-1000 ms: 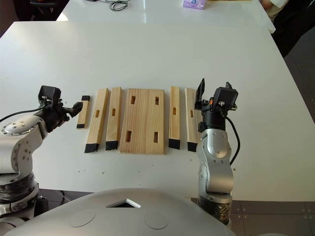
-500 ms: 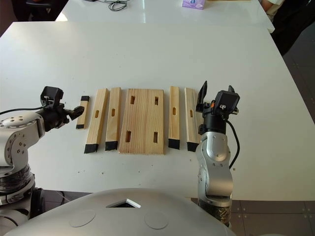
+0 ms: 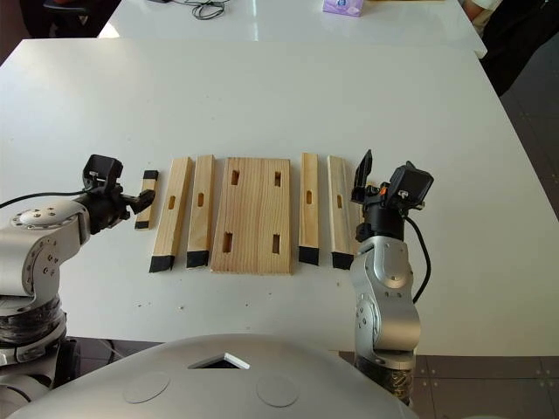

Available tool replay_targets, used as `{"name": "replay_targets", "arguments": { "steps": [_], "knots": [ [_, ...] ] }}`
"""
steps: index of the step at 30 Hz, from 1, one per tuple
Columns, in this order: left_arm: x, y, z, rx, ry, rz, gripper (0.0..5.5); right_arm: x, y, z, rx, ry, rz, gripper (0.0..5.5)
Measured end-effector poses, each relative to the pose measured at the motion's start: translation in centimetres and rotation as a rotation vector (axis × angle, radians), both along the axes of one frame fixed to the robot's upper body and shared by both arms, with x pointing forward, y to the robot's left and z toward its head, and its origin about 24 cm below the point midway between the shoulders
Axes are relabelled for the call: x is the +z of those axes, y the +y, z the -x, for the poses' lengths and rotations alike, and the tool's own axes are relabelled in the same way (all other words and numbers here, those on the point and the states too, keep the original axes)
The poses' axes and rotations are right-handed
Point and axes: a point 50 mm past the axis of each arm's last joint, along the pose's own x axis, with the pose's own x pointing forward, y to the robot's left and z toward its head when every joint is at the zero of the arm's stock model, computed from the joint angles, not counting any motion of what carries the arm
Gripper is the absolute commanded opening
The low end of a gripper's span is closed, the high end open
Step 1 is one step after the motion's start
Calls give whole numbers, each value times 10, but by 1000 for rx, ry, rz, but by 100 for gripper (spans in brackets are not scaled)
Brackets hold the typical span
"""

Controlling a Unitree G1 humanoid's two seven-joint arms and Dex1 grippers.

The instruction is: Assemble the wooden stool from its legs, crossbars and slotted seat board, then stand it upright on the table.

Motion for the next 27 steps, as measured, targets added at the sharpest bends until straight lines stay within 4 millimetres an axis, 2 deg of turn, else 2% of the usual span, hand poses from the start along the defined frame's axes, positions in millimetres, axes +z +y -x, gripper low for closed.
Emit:
{"name": "replay_targets", "arguments": {
  "steps": [10,19,22,27],
  "knots": [
    [-30,10,5,12,71,-43,382,-1,1,0,1,11,-13,369],
    [-36,11,5,33,65,-20,382,-2,4,0,15,23,-15,369],
    [-37,11,5,34,83,-4,336,-2,5,1,22,25,-17,367],
    [-40,5,7,10,143,130,254,-2,6,2,19,28,-18,367]
  ]
}}
